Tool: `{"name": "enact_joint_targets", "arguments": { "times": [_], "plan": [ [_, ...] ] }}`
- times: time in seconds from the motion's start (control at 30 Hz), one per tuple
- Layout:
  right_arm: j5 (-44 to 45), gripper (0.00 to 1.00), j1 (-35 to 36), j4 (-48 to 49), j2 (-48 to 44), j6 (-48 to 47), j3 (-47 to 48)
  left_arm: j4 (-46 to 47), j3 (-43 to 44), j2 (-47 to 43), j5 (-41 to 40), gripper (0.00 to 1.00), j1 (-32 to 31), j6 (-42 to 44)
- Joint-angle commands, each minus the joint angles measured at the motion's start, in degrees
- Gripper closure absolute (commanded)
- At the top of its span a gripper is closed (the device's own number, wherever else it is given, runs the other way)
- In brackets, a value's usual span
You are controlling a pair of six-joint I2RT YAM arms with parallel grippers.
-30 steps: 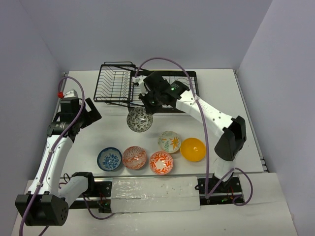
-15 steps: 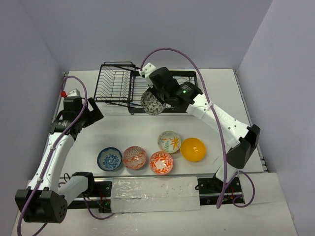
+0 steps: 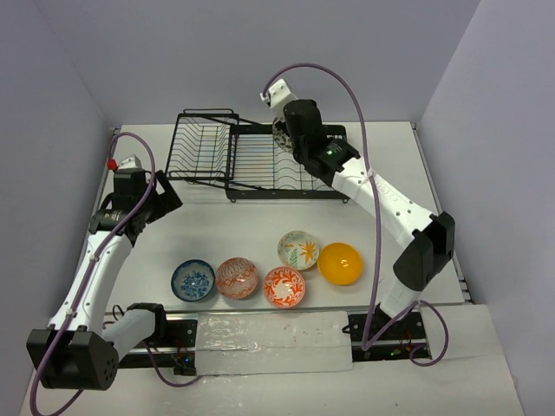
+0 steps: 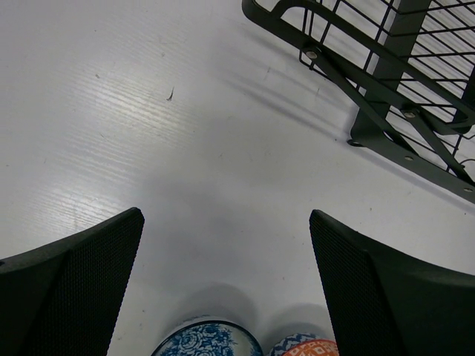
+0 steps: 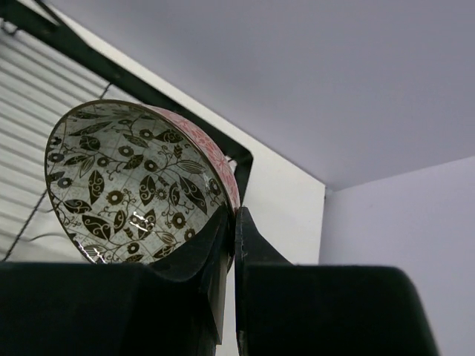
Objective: Load the bowls into the dish rack
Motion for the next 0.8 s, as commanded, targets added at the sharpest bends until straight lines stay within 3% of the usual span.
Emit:
{"name": "enact_joint_targets", "arguments": {
  "times": [0.0,0.4,0.77],
  "plan": [
    [0.5,1.00,-2.1,13.5,1.6,-5.3,-0.9,2.3,0.1,-0.3,-1.3,0.01,-0.2,0.0],
    [-5.7,1.00,-7.6,39.8,7.9,-18.2,-10.9,4.6,0.3,1.5,-2.8,0.01,0.0,0.1],
    [-19.9,1.00,-11.5,52.1,12.4,-21.4,-12.8,6.5,-0.2,1.6,-4.2,0.01,0.3,0.1]
  ]
}}
